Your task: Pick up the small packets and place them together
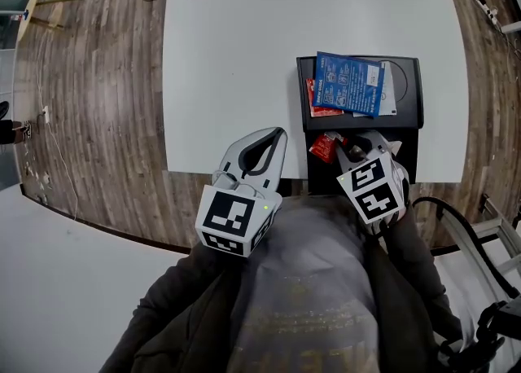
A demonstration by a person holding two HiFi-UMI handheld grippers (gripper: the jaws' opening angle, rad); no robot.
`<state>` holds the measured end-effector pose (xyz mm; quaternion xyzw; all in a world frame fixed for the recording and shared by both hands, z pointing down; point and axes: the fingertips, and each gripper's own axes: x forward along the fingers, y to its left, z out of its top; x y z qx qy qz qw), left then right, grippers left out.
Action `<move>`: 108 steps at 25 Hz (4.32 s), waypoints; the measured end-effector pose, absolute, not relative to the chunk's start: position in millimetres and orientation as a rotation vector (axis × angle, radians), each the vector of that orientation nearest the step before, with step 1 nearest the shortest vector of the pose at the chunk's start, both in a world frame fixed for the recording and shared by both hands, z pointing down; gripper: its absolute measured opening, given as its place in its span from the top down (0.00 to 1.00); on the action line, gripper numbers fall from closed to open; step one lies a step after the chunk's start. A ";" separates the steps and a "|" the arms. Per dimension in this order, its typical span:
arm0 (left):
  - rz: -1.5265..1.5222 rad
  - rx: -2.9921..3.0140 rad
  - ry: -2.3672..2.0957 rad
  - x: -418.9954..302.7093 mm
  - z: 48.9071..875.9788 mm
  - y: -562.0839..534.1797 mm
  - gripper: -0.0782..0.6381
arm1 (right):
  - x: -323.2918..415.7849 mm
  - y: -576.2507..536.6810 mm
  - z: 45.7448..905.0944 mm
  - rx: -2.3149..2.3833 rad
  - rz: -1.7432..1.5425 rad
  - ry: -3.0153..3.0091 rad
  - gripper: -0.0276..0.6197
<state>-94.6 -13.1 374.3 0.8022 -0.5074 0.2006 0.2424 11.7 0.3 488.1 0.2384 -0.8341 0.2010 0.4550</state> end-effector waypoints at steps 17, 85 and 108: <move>0.505 2.244 -1.369 -97.9 364.6 -11.2 0.89 | 11.4 10.8 438.2 0.612 0.490 -2.171 0.95; 0.496 2.366 -1.275 -64.4 346.8 -10.9 0.89 | 92.8 -31.9 389.4 0.981 0.414 -2.129 0.95; 0.565 2.227 -1.355 -100.1 369.3 3.5 0.89 | 66.3 -11.6 478.7 0.652 0.393 -1.889 0.95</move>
